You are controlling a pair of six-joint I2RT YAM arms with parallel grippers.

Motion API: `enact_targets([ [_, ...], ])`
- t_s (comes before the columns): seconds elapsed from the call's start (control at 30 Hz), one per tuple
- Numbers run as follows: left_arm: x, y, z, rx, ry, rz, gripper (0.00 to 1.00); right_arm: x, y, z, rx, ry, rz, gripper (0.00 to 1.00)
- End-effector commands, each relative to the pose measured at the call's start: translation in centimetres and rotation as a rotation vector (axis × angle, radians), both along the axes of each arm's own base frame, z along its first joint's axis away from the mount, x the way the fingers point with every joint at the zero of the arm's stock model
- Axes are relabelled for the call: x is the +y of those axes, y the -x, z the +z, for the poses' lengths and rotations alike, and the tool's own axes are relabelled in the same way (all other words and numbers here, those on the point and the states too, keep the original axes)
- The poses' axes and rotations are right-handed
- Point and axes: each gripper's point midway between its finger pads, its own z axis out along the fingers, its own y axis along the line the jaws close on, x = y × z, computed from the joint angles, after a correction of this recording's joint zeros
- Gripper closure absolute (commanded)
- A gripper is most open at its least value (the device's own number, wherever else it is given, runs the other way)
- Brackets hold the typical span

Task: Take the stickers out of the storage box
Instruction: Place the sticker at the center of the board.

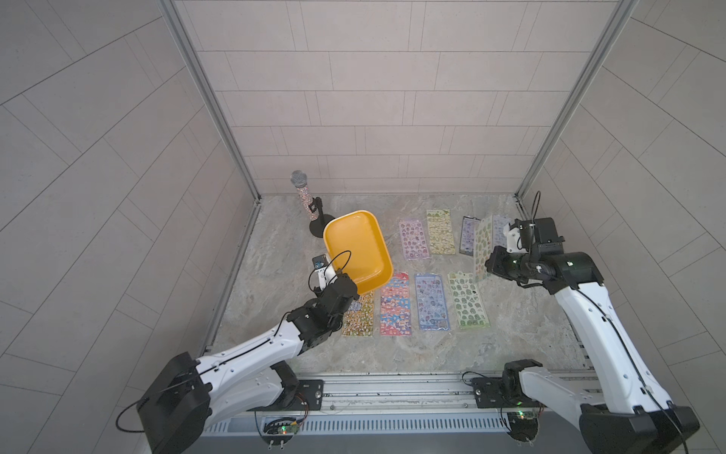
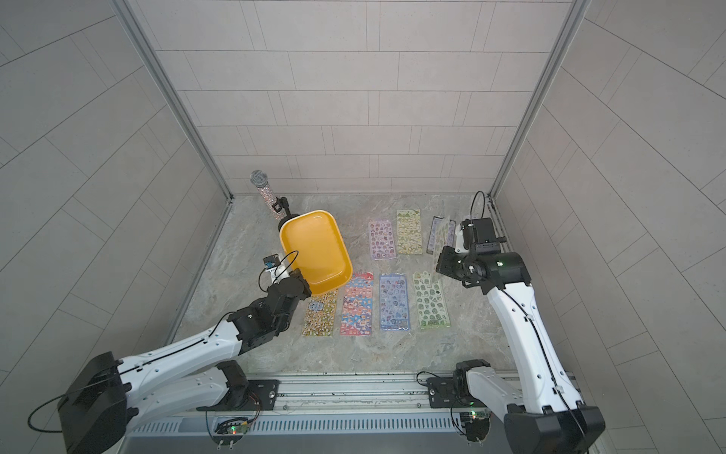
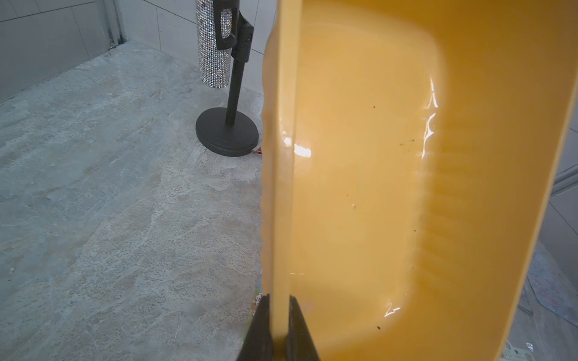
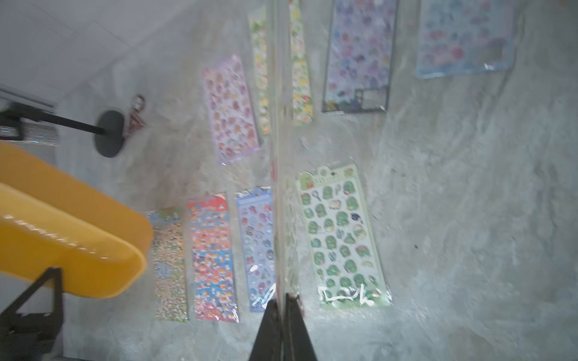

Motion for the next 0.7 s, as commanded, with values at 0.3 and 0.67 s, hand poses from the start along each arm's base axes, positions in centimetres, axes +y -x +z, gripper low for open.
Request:
enact_targets([
  [0.3, 1.7, 0.3, 0.7, -0.068, 0.074, 0.076, 1.0, -3.2, 3.0, -6.7, 0.394, 0.086, -0.009, 1.0],
  [0.67, 1.5, 0.5, 1.2, -0.082, 0.101, 0.06, 1.0, -6.3, 1.7, -9.3, 0.567, 0.048, -0.1, 1.0],
])
